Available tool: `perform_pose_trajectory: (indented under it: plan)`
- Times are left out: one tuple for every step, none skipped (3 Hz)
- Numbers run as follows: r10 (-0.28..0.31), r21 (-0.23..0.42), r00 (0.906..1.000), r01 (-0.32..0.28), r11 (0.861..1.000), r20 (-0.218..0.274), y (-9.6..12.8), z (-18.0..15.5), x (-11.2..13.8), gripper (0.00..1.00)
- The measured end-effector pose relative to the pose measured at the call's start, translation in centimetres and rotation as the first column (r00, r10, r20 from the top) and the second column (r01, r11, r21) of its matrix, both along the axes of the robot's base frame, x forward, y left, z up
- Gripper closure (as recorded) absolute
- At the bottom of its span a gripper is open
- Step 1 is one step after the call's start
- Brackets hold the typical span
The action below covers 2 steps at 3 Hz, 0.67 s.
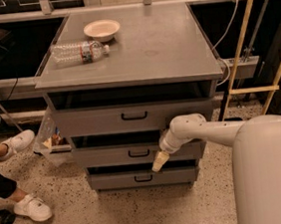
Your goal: Open middle drawer
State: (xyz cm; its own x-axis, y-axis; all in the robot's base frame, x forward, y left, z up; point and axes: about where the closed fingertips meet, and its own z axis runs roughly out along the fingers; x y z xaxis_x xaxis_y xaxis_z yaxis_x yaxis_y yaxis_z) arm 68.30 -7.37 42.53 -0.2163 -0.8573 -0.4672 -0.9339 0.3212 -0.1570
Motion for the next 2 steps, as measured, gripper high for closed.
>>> perform_pose_trajectory:
  plan:
    - [-0.029, -0.014, 0.9992, 0.028, 0.999, -0.027, -1.3, -2.1, -0.2, 0.0]
    - [-0.059, -0.02, 0.9975, 0.058, 0.998, -0.039, -2.3, -2.8, -0.1, 0.0]
